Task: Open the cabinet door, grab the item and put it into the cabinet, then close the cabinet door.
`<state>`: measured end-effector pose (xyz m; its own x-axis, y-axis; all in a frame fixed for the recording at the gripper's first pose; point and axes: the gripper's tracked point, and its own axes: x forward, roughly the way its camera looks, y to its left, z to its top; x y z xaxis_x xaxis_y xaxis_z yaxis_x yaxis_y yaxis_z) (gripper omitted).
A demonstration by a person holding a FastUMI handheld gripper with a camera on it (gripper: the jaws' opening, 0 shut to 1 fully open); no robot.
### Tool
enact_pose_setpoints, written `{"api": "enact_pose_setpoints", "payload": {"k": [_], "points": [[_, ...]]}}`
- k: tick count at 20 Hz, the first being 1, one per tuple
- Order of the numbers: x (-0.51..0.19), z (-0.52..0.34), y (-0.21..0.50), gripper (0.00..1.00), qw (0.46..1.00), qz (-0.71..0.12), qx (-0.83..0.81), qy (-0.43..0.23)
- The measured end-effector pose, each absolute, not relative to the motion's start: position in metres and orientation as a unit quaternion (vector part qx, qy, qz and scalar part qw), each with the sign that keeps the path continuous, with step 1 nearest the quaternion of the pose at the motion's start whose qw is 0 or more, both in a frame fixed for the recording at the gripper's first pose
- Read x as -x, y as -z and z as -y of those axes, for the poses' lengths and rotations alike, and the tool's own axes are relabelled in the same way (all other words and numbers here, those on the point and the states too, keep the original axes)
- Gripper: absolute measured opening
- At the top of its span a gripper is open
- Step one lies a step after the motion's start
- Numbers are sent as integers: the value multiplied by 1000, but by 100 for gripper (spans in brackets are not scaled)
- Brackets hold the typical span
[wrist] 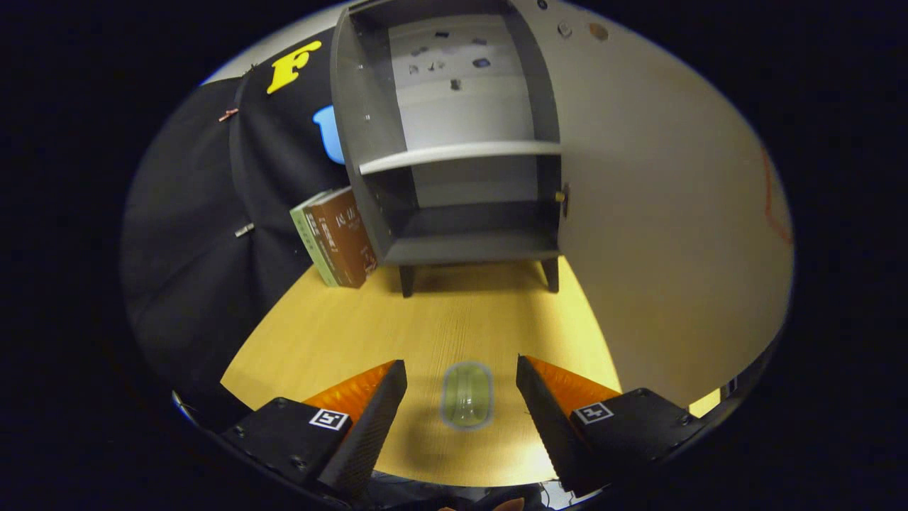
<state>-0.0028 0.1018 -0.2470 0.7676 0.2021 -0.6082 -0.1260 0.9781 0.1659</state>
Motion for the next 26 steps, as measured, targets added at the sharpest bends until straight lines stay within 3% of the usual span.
{"api": "enact_pose_setpoints", "payload": {"k": [7, 9, 10, 13, 16, 17, 21, 26], "points": [[8, -108, 299, 97, 913, -401, -49, -60], [10, -107, 306, 92, 908, -413, -36, -58], [9, -104, 311, 84, 907, -416, -24, -57], [15, -94, 325, 77, 898, -438, 4, -40], [18, -90, 328, 51, 892, -450, 14, -29], [16, -89, 326, 52, 895, -445, 18, -32], [16, -82, 328, 22, 894, -447, 26, -19], [11, -84, 314, 22, 903, -429, 11, -21]]}}
